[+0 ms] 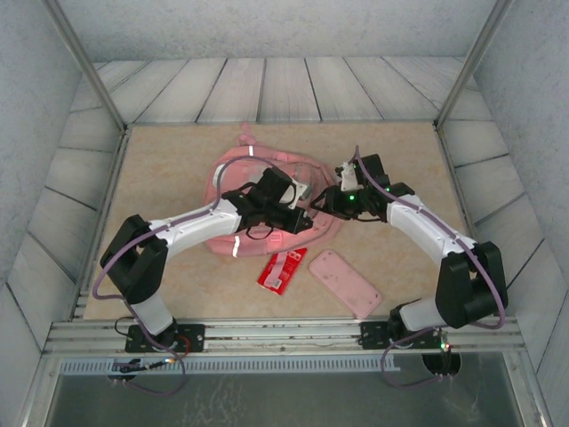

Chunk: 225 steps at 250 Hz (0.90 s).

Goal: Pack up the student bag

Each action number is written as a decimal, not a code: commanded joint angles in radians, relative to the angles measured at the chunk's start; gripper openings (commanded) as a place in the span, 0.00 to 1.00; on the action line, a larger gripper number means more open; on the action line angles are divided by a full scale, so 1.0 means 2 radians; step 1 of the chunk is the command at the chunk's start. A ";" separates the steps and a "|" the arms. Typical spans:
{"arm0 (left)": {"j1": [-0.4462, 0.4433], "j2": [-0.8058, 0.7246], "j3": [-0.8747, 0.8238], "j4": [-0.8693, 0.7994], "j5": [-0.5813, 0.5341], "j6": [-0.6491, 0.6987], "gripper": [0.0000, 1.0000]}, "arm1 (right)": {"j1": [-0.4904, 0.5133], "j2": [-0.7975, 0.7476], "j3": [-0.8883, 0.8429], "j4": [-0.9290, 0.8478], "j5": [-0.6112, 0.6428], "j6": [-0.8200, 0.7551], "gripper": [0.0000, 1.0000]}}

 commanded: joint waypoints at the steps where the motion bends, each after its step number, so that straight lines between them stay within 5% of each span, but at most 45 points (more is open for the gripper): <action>1: -0.005 -0.013 0.012 0.026 0.008 0.003 0.00 | 0.002 0.005 -0.011 0.020 -0.003 0.017 0.46; 55: -0.006 -0.006 0.023 0.023 0.015 0.006 0.00 | 0.004 0.022 -0.033 0.050 -0.005 0.029 0.44; 152: -0.006 -0.031 -0.020 0.011 -0.004 0.015 0.00 | 0.004 0.037 -0.044 0.110 -0.008 0.050 0.05; 225: 0.008 -0.111 -0.141 -0.047 -0.132 -0.037 0.00 | -0.004 0.027 -0.004 0.057 0.021 0.009 0.00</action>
